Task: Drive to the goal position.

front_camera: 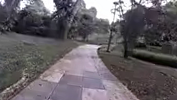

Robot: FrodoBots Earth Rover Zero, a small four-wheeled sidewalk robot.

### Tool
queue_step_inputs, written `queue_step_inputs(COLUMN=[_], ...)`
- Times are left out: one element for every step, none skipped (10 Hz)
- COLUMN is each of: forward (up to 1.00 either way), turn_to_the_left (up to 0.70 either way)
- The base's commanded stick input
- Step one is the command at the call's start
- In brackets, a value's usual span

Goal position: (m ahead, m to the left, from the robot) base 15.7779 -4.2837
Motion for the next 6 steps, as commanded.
queue_step_inputs(forward=[0.7, 0.7, 0.7, 0.7, 0.7, 0.7], turn_to_the_left=[-0.13, -0.05, 0.01, 0.01, 0.01, 0.01])
